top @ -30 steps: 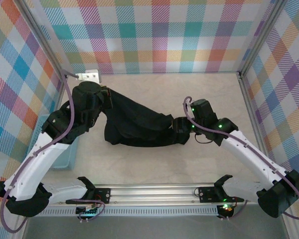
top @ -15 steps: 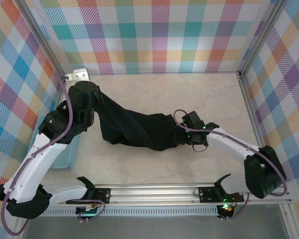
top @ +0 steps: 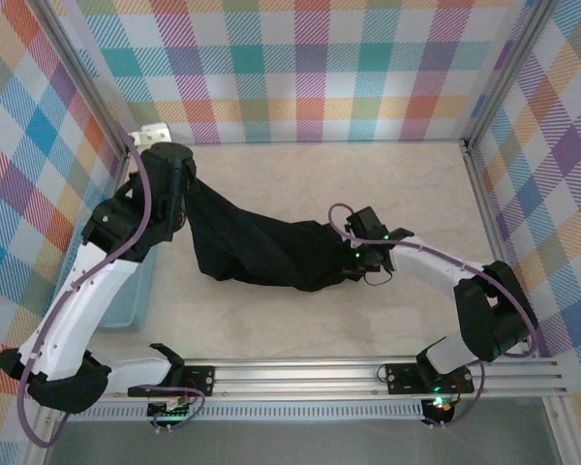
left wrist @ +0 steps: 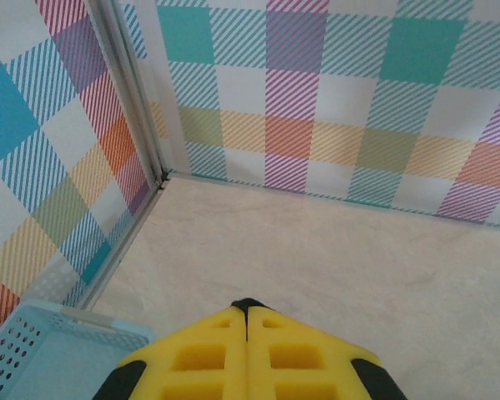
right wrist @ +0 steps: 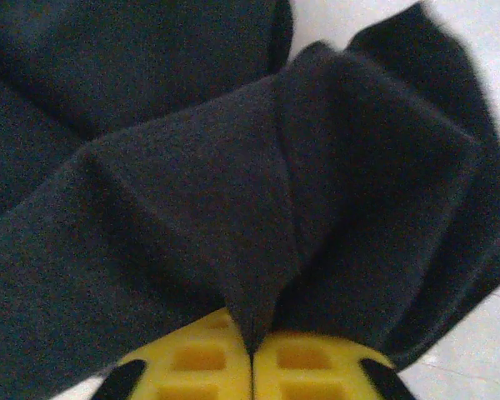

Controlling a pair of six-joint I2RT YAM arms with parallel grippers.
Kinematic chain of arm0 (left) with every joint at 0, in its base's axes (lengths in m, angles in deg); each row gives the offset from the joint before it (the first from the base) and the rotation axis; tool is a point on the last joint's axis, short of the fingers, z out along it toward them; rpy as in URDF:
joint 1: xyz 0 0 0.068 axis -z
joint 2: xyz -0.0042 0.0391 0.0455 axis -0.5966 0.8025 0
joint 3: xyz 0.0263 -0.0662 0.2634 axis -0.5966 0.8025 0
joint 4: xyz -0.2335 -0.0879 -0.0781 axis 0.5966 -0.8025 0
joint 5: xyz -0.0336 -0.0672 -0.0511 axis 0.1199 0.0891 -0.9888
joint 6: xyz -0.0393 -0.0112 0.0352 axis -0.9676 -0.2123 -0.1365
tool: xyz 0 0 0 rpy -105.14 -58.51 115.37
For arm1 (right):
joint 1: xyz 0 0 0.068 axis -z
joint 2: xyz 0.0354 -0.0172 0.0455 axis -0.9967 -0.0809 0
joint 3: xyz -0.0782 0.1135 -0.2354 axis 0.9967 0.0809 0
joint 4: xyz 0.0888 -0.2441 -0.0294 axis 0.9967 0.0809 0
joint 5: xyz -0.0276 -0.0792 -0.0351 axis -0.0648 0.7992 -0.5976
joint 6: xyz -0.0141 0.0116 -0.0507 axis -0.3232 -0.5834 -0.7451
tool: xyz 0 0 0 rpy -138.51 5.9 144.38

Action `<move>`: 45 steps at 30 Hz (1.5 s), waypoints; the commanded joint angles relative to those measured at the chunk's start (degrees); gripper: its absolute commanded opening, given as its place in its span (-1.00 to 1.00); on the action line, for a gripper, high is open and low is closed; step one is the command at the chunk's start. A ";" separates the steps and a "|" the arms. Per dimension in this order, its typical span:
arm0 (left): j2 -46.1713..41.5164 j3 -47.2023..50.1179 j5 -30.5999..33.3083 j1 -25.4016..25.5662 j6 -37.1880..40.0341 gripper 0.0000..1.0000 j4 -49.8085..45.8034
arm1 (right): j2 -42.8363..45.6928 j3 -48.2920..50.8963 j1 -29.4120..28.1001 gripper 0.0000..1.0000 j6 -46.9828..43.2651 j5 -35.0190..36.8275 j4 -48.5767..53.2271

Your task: Fold the inside-out t-shirt

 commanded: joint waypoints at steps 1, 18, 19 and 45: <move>2.52 -8.89 -2.10 -4.01 1.43 -1.00 -0.34 | 4.63 -8.77 2.55 -1.00 -3.28 3.70 4.98; 11.36 -53.58 -29.59 -17.99 7.67 -1.00 2.15 | -20.70 -84.73 12.12 -1.00 -7.76 -16.19 13.54; 9.66 -51.95 -32.00 -17.99 7.38 -1.00 3.47 | -21.40 -85.99 12.13 -1.00 -7.83 -16.46 12.96; 0.86 24.88 -32.52 32.32 -7.86 -1.00 38.98 | -40.49 -85.09 20.62 -0.91 -10.64 -17.51 13.00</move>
